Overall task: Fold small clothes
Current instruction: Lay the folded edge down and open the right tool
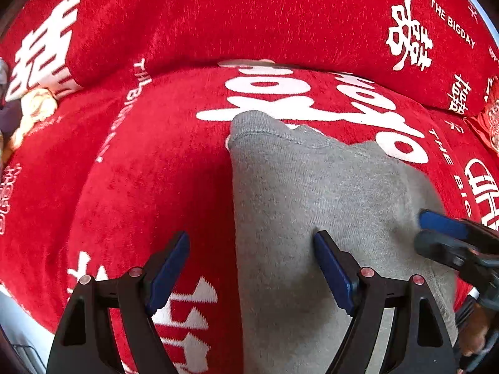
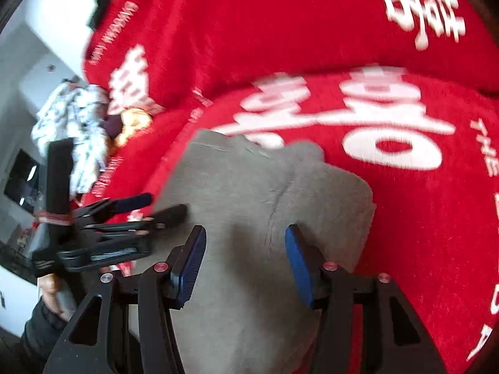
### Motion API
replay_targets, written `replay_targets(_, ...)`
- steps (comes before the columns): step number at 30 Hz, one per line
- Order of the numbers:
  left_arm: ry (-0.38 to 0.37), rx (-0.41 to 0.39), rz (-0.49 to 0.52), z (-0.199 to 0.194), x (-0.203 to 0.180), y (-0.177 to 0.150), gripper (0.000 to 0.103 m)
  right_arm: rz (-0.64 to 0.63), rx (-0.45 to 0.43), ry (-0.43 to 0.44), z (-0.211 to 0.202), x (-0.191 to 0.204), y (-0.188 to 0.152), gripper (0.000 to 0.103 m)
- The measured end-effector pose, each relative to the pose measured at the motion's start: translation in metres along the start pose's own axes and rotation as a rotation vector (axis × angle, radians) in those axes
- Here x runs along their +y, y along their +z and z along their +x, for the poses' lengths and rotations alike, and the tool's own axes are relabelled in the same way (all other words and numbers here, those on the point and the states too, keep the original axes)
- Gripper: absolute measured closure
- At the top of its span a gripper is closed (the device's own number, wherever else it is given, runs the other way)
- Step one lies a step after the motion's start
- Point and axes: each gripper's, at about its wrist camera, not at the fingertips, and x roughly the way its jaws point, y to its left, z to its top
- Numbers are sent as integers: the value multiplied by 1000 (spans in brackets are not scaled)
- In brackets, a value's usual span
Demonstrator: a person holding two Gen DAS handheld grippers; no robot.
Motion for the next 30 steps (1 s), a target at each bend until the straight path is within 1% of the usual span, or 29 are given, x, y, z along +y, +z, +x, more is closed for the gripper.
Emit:
replay_targets(1,1,-2,7,2,-1,0,21,15,8,8,7,-6,2,47)
replay_targets(3,6,2,14,7,-1,0,20,37,-3,43,11,-13,5,47)
replay_targets(5,5,13,9,13,0,2,14,57,-5,64,15,-16,9,47)
replay_targets(6,27,18,-4,17,2,4,8,59,-2,63,15,-18,11,47)
replay_targets(8,13,25,-30,14,6,4,8,48,7,44,13,-17,13,47)
replay_targets(10,15,-2,-22,0,6,-1,8,28,-4,4,3,-7,10,47)
replay_targets(11,19,-15,-8,-6,4,-5,8,-9,-23,1,-9,4,3,47)
replay_targets(13,23,-42,29,-21,0,-16,8,-90,-42,33,-28,24,-13,46)
replay_targets(17,27,-52,60,-37,-5,-39,8,-187,-37,90,-50,48,-47,45)
replay_targets(20,17,-53,63,-40,-7,-51,8,-204,2,104,-48,52,-68,45)
replay_targets(22,32,-56,71,-39,-7,-61,8,-193,16,62,-43,46,-81,45)
replay_targets(24,7,-51,59,-38,-4,-72,8,-166,23,59,-39,34,-92,46)
replay_targets(27,-15,-56,46,-40,0,-87,8,-138,-19,99,-48,22,-110,46)
replay_targets(30,-16,-68,37,-48,-1,-100,8,-136,-39,95,-58,21,-124,46)
